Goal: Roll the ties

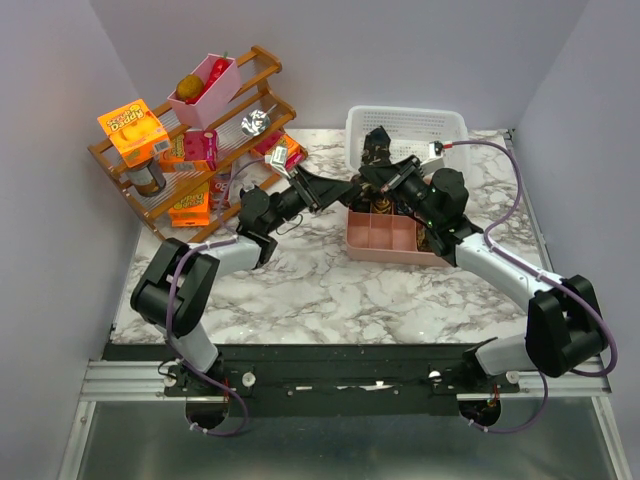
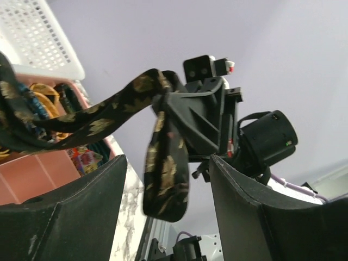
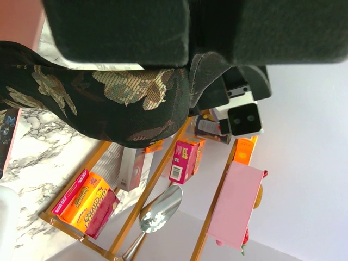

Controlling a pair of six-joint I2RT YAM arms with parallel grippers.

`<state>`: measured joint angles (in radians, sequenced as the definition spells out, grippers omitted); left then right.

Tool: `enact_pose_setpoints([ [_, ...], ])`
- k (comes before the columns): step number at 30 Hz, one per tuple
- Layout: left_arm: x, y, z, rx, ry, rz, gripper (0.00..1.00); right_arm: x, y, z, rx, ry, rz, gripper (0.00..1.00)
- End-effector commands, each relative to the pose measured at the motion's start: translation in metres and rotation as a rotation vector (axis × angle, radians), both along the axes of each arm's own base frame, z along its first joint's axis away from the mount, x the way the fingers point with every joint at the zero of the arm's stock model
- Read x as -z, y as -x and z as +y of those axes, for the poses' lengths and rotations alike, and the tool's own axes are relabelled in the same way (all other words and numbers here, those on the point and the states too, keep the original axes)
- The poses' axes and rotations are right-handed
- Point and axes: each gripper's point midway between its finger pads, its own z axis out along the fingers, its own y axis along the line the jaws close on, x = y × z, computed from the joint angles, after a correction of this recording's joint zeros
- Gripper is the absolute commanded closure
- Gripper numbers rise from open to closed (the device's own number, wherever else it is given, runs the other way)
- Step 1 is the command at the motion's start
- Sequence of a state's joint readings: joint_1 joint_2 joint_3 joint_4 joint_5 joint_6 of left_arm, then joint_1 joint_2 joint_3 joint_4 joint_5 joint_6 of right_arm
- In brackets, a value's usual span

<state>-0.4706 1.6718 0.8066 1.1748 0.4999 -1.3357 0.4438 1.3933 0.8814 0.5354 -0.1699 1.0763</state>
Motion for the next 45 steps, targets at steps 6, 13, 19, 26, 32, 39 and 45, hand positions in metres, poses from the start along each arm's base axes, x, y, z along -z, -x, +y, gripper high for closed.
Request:
enact_pose_setpoints([
  [6, -0.014, 0.011, -0.010, 0.069, 0.084, -0.034, 0.62, -0.001, -0.001, 0.000, 0.000, 0.001, -0.010, 0.99],
  [13, -0.017, 0.014, -0.011, 0.091, 0.093, -0.039, 0.68, 0.002, -0.001, 0.000, -0.001, -0.003, -0.006, 0.99],
  [19, -0.018, 0.018, -0.011, 0.094, 0.076, -0.055, 1.00, 0.005, -0.001, 0.004, -0.023, 0.001, -0.009, 0.99],
  [26, -0.029, 0.003, 0.011, 0.004, -0.172, -0.102, 1.00, 0.017, 0.005, 0.020, -0.136, 0.071, -0.038, 0.50],
  [32, -0.047, 0.012, 0.041, -0.025, -0.427, -0.134, 1.00, 0.059, 0.010, 0.023, -0.193, 0.201, 0.053, 0.00],
  [39, -0.032, 0.055, 0.064, 0.007, -0.555, -0.102, 1.00, 0.108, 0.015, 0.006, -0.180, 0.277, 0.153, 0.00],
  [45, -0.038, 0.081, 0.086, -0.044, -0.637, -0.105, 1.00, 0.125, 0.004, 0.008, -0.195, 0.266, 0.209, 0.00],
])
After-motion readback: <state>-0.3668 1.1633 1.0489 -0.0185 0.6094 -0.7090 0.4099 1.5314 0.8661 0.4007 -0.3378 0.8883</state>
